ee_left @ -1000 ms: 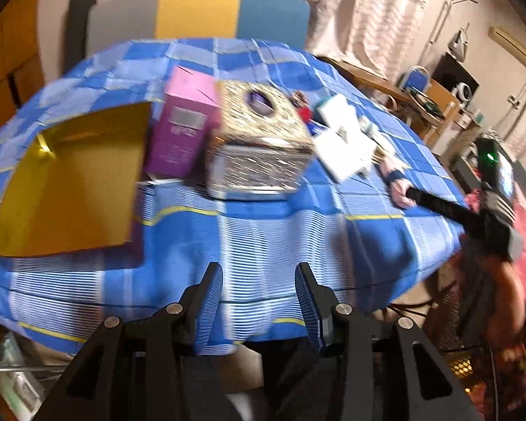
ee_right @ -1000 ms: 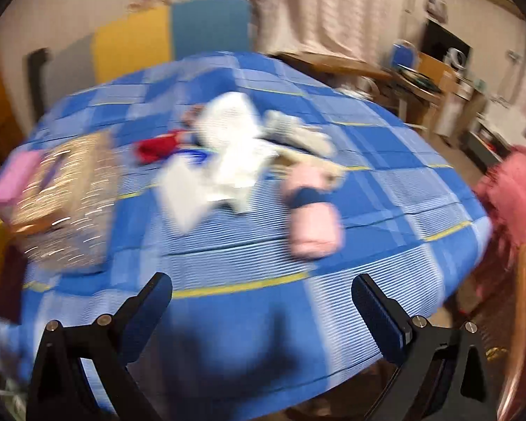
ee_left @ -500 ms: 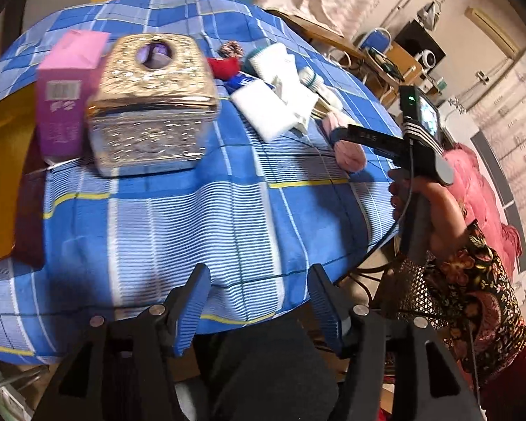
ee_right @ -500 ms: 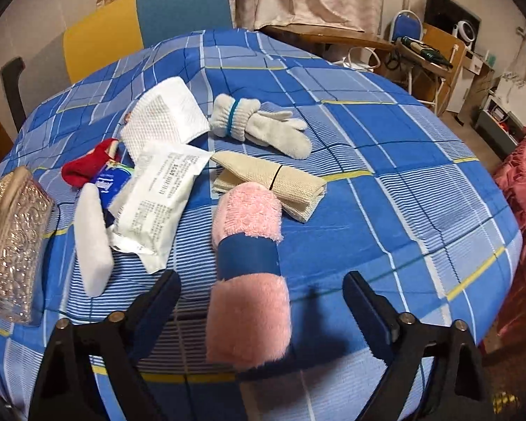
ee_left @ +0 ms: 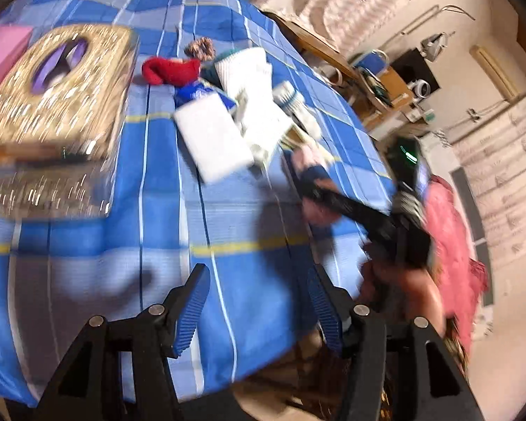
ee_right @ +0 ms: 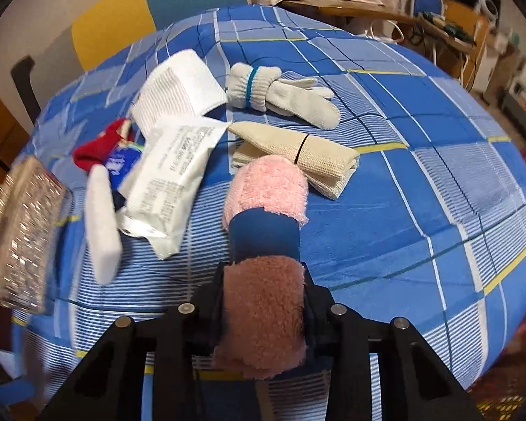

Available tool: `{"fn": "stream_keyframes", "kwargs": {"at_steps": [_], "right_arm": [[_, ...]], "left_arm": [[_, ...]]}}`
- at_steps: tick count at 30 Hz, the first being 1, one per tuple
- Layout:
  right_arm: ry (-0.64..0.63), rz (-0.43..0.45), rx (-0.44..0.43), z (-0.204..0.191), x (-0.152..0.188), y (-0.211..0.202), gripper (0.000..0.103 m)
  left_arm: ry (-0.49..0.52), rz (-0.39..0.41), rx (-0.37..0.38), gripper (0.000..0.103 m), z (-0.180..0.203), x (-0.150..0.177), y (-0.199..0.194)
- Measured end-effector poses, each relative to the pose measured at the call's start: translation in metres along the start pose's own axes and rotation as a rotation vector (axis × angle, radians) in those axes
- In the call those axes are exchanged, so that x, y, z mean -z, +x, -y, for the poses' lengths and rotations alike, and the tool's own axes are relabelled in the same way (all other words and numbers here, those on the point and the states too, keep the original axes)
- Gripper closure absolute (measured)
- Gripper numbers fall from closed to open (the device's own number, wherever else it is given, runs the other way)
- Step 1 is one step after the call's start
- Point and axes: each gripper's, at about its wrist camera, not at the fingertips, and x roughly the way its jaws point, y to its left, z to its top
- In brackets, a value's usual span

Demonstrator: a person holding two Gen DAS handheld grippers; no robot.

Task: Organize soft objects
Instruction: 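Reach to the pink towel roll and grasp it with the right gripper, then grasp the white soap bar with the left gripper while the right holds the pink roll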

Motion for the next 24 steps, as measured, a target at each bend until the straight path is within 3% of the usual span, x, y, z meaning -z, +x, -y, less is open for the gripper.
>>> {"fn": "stream_keyframes", "kwargs": {"at_steps": [5,8,12,16,24], "right_arm": [[-0.005,0.058,-0.012,0.001,-0.004,-0.020,0.066],[0.020,0.071,-0.044,0.006,-0.007,-0.026,0.066],[0.053,0.064,-0.046,0.016,-0.011,-0.024,0.066],[0.058,0.095,-0.033,0.020,-0.016,-0.029,0.066],[0.076,0.116,-0.078,0.022,-0.018,-0.034,0.066]], "left_arm": [[0.045,0.052,-0.084,0.043,0.018,-0.034,0.033],[0.010,0.065,-0.106,0.041,0.017,-0.054,0.054],[-0.027,0.100,-0.191,0.039,0.011,-0.076,0.078],[-0.028,0.128,-0.245,0.035,0.006,-0.086,0.090],[0.008,0.150,-0.270,0.026,-0.002,-0.091,0.111]]}}
